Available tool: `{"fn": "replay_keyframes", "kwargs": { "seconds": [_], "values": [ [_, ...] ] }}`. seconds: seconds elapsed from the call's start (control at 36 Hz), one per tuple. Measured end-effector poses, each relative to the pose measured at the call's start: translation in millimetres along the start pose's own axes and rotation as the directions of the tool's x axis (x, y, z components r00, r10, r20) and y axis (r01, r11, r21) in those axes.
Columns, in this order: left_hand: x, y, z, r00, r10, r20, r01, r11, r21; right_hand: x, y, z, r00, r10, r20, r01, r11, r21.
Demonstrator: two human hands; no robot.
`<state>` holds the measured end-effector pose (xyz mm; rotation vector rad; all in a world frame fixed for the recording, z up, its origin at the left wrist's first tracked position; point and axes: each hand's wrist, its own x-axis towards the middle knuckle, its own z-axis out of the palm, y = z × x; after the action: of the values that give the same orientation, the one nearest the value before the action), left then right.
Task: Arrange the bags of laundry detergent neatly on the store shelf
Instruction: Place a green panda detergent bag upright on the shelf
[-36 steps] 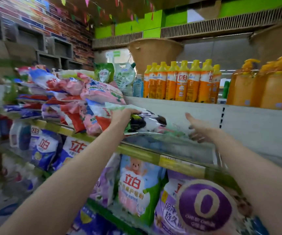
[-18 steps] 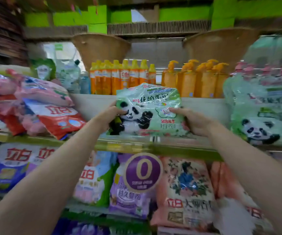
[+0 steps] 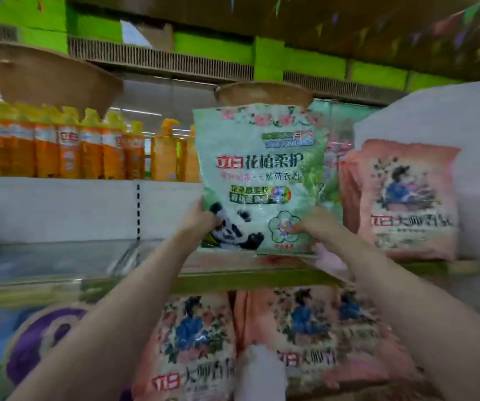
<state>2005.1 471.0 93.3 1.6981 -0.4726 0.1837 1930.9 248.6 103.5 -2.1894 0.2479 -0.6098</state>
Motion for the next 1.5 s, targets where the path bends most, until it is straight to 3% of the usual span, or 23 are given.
{"fn": "replay_keyframes", "kwargs": {
  "seconds": [0.17,0.33,0.56,0.69,0.83,1.0,1.19,1.28,1.36,1.5],
  "values": [
    [10.9,-6.9,59.2,1.0,-0.017,0.022,0.017,1.0,0.022,21.2,39.2,-40.1,1.0,0.021,0.0,-0.021,0.998,0.058],
    [18.1,14.0,75.1,0.995,0.08,0.052,-0.079,0.997,-0.016,41.9,48.6,-68.9,0.997,-0.002,0.072,-0.012,0.981,0.194],
    [27.6,52.0,78.3,0.963,0.233,-0.134,-0.234,0.972,0.007,61.0,29.5,-79.3,0.982,-0.112,-0.151,0.159,0.926,0.342],
    [25.0,55.7,82.1,0.964,0.23,-0.131,-0.216,0.97,0.108,60.0,42.4,-79.6,0.982,-0.127,-0.141,0.163,0.944,0.288],
    [20.8,35.1,89.4,0.989,0.132,-0.07,-0.113,0.968,0.223,41.3,59.0,-68.9,0.997,-0.067,-0.039,0.075,0.961,0.266],
    [13.2,5.9,88.9,0.999,-0.025,-0.03,0.033,0.947,0.319,38.9,83.3,-50.7,0.998,-0.035,0.052,0.033,0.999,0.039],
    [4.4,-7.2,93.9,0.996,-0.004,-0.086,0.035,0.931,0.364,30.2,91.1,-40.7,0.994,-0.078,0.082,0.07,0.992,0.102],
    [0.6,-6.4,96.8,0.995,0.002,-0.097,0.037,0.916,0.4,26.1,93.0,-33.7,0.998,-0.042,0.051,0.033,0.985,0.168],
    [0.1,-5.9,98.9,0.995,0.006,-0.1,0.04,0.893,0.449,26.0,91.1,-28.8,1.0,0.012,-0.007,-0.011,0.995,0.1],
    [1.7,-5.7,100.5,0.993,-0.017,-0.115,0.071,0.872,0.485,14.9,91.5,-17.6,0.989,-0.065,-0.13,0.069,0.997,0.027]
  ]
}}
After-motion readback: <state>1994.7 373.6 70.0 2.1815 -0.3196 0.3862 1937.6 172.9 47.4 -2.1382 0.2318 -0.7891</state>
